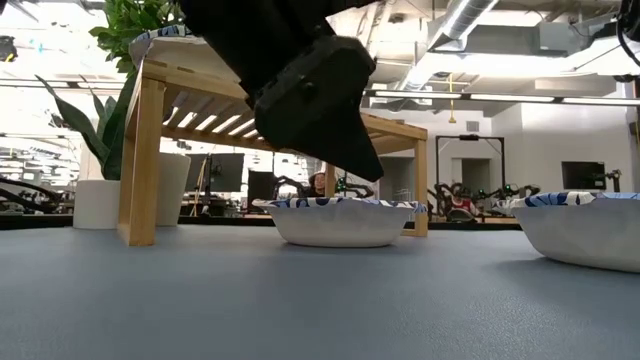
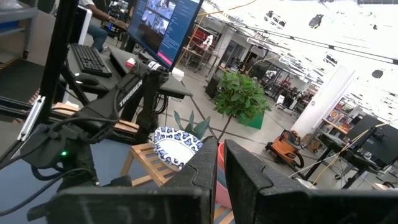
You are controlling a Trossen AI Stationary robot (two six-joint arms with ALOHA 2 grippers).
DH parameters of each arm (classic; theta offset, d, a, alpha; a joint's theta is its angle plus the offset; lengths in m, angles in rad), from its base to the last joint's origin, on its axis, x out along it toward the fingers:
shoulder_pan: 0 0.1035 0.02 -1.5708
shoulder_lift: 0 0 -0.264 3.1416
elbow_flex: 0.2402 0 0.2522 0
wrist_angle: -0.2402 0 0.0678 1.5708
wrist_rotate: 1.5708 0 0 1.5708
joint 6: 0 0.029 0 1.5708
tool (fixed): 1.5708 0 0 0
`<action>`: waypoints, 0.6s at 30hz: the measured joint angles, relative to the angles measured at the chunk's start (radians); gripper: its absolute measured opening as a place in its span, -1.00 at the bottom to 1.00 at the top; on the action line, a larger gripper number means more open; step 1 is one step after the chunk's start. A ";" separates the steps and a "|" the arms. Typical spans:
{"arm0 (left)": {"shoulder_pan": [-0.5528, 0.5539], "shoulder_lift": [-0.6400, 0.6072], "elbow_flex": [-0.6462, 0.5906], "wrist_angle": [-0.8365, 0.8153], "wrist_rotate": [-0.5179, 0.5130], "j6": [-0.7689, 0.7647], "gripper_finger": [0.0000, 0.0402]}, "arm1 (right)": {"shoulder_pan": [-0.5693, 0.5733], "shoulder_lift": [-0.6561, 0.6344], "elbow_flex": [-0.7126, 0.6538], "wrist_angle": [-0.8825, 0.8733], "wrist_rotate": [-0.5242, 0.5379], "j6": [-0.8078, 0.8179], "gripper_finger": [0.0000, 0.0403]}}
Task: Place and stack bowls onto a shelf
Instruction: Stack the white patterned bowl on top of the other white patterned bowls on the shelf
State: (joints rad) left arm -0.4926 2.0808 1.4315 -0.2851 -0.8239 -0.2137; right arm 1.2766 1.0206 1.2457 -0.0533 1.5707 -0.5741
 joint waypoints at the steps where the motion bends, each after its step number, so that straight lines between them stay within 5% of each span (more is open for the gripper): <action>1: 0.002 0.000 0.000 -0.001 0.000 0.000 0.08 | 0.000 0.000 0.000 0.000 0.000 0.000 -0.72; 18: 0.005 0.000 0.000 -0.133 -0.001 -0.071 0.07 | 0.000 0.000 0.000 0.000 0.000 -0.001 -0.72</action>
State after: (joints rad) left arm -0.4881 2.0804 1.4315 -0.4185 -0.8251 -0.2852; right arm 1.2766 1.0206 1.2453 -0.0533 1.5707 -0.5747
